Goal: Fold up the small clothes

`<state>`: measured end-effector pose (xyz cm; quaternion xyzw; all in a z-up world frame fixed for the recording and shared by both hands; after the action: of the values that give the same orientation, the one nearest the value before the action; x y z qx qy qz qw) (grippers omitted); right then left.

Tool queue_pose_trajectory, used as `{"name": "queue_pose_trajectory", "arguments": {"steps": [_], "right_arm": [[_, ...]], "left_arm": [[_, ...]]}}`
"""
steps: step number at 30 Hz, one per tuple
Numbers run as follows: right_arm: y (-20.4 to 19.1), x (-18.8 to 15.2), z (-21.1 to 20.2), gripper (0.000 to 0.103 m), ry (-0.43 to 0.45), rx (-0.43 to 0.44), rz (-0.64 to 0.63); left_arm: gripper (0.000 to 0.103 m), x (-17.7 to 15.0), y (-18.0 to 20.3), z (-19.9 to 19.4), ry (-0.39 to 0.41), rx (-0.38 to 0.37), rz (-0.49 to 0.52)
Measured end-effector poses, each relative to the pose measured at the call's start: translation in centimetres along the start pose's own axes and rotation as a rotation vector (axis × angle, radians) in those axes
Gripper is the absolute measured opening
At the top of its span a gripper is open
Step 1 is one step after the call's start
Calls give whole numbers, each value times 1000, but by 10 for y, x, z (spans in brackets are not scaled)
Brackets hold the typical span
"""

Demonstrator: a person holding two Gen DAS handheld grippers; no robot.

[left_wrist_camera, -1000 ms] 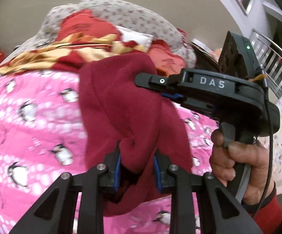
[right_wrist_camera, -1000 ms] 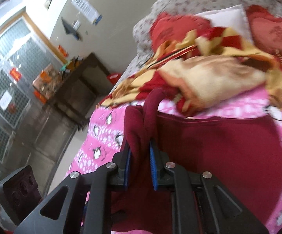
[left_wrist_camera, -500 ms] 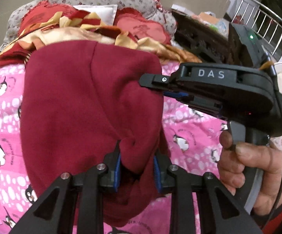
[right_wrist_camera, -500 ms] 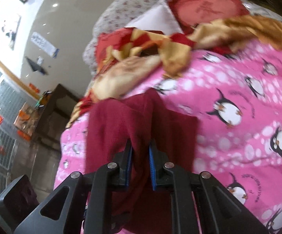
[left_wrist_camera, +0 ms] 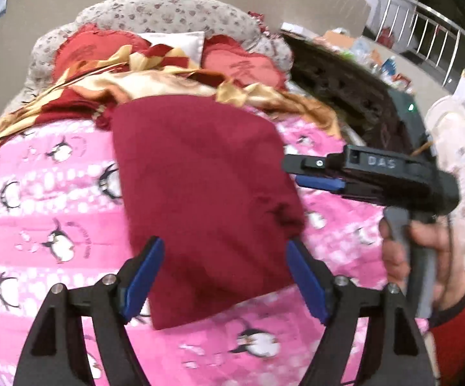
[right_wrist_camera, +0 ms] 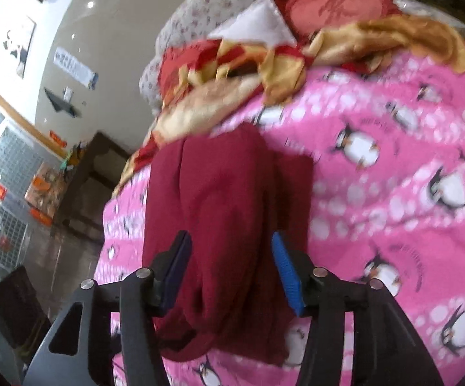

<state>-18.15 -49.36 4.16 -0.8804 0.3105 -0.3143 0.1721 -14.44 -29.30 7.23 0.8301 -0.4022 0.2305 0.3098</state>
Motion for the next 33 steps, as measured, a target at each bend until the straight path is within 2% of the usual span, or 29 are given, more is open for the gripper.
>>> {"name": "queue_pose_trajectory", "arguments": {"steps": [1,2,3,4,8,10,13,16,18,20,22,23,24,26,27,29,33], "right_arm": [[-3,-2,5,77,-14,10,-12],[-7,-4,8,71,-18,5,-33],[-11,-6,9,49,-4,-35,-70],[-12,-6,6,41,20,-94,-117],[7,3,4,39,63,-286,-143],[12,2,8,39,37,-244,-111],[5,-3,-6,40,66,-255,-134],[-12,-7,-28,43,85,-197,-132],[-27,-13,-36,57,86,-153,-167],[-40,-21,-36,62,91,-145,-200],[-49,-31,-27,62,72,-132,-258],[-49,-36,-22,58,59,-151,-277],[-44,-40,-14,45,42,-193,-288],[-24,-49,1,44,14,-326,-310],[-13,-53,7,44,-4,-327,-286],[1,-53,5,44,-9,-254,-195],[-14,-52,-22,44,42,-258,-214]], "left_arm": [[81,-4,-3,5,-18,2,-11],[81,-7,-3,8,-27,-4,-16],[81,-12,-3,12,-38,-7,-11],[81,-17,-3,19,-53,3,3],[81,-34,-12,49,-115,45,8],[81,-37,-14,56,-118,54,-5],[81,-37,-13,54,-114,61,3],[81,-37,-14,49,-109,50,-2],[81,-39,-16,47,-112,44,-8],[81,-40,-15,47,-110,46,-9],[81,-39,-14,48,-110,51,-10],[81,-40,-15,46,-112,53,-13],[81,-40,-15,44,-114,51,-19],[81,-41,-16,38,-109,47,-31],[81,-40,-17,33,-102,48,-35],[81,-38,-20,24,-81,61,-38],[81,-34,-29,9,-39,104,-29]]}}
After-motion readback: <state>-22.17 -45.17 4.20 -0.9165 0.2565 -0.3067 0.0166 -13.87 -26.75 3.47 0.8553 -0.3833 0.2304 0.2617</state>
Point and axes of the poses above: each gripper's, at about its wrist camera, not at the fingertips, and z roughly the way its jaws point, y to its right, x to its top, the point moved 5 cm from there along z, roughly the way its jaws point, and after that the axes turned 9 degrees about -x, right-handed, at the moved point
